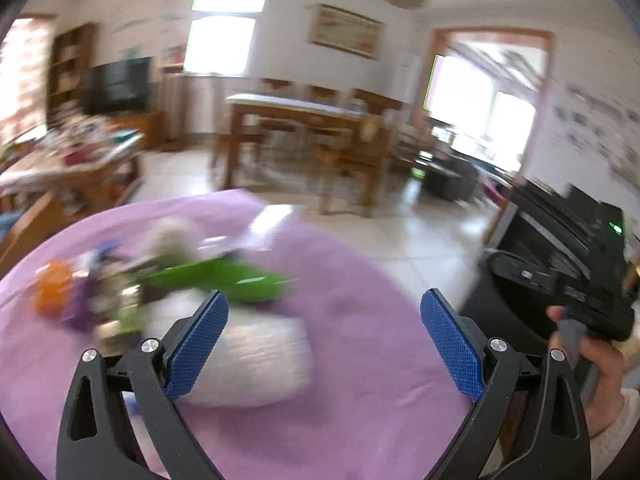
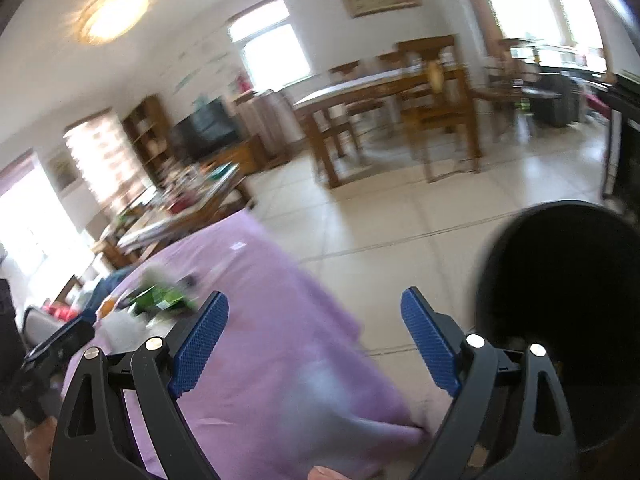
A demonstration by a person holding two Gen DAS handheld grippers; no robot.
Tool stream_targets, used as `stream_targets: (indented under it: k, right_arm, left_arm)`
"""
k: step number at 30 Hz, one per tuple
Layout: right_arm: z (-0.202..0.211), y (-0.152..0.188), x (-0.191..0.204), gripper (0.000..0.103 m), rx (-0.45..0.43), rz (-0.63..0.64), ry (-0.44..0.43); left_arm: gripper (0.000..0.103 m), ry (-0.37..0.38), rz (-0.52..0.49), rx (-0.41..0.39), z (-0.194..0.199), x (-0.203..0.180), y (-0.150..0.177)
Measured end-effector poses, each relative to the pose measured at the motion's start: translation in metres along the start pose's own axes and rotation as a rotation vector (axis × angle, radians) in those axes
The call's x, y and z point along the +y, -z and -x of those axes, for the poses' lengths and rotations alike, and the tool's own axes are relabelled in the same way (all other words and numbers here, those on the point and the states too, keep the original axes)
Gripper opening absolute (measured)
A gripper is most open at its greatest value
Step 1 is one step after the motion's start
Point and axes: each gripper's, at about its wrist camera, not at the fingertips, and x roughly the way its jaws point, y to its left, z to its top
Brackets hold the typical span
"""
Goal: Collect trash
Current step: 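Grasp the white tissue with the right tool while the left tool grasps the blue wrapper, then carry the tissue and blue wrapper over the black bin and open both tools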
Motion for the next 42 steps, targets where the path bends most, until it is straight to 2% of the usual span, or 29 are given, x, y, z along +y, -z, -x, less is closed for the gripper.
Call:
stream_targets:
  k: [3, 6, 8, 9, 14, 15, 16, 17, 18, 19, 20, 21, 26, 34, 42]
  right_arm:
    - [-0.02, 0.003, 0.04, 0.087, 0.062, 0.06, -0.084]
    - [-0.04, 0.009, 0.086, 0.088, 0.126, 0.132, -0.17]
    - [-0.057, 0.013, 0.118, 0.087, 0.173, 0.18, -0.231]
    - [-0.065, 0.015, 0.13, 0.087, 0.196, 0.194, -0.257]
    - [-0.099, 0.032, 0.178, 0.087, 0.309, 0.255, -0.321]
    - [-0.102, 0.036, 0.186, 0.083, 0.322, 0.269, -0.319]
    - [-0.109, 0.039, 0.193, 0.079, 0.335, 0.288, -0.31]
    - [-0.115, 0.04, 0.202, 0.069, 0.349, 0.3, -0.301]
    - [-0.121, 0.042, 0.206, 0.061, 0.376, 0.313, -0.294]
    - [-0.125, 0.044, 0.209, 0.048, 0.39, 0.321, -0.29]
    - [-0.127, 0.046, 0.211, 0.042, 0.397, 0.33, -0.284]
    - [-0.128, 0.047, 0.213, 0.036, 0.396, 0.337, -0.277]
    - [-0.123, 0.045, 0.209, 0.018, 0.377, 0.34, -0.283]
    - [-0.088, 0.029, 0.19, 0.017, 0.268, 0.29, -0.323]
    - [-0.034, -0.005, 0.13, 0.017, 0.107, 0.191, -0.291]
  left_arm:
    - [0.095, -0.067, 0.042, 0.036, 0.014, 0.049, 0.005]
    - [0.095, -0.093, 0.022, 0.124, 0.018, 0.087, 0.016]
    - [0.095, -0.113, -0.026, 0.189, 0.012, 0.098, 0.02]
    - [0.09, -0.117, -0.04, 0.212, 0.01, 0.103, 0.022]
    - [0.082, -0.1, -0.048, 0.316, -0.006, 0.129, 0.028]
    - [0.076, -0.082, -0.039, 0.337, -0.011, 0.129, 0.027]
    - [0.074, -0.065, -0.033, 0.351, -0.016, 0.13, 0.026]
    - [0.073, -0.058, -0.034, 0.366, -0.019, 0.131, 0.025]
    - [0.067, -0.049, -0.035, 0.38, -0.024, 0.132, 0.024]
    - [0.063, -0.048, -0.041, 0.387, -0.026, 0.133, 0.023]
    - [0.058, -0.051, -0.051, 0.388, -0.028, 0.134, 0.021]
    - [0.047, -0.059, -0.057, 0.388, -0.029, 0.135, 0.021]
    - [0.044, -0.04, -0.032, 0.379, -0.033, 0.139, 0.018]
    - [0.044, -0.029, -0.014, 0.283, -0.005, 0.131, 0.016]
    - [0.044, 0.071, -0.039, 0.173, 0.018, 0.082, -0.011]
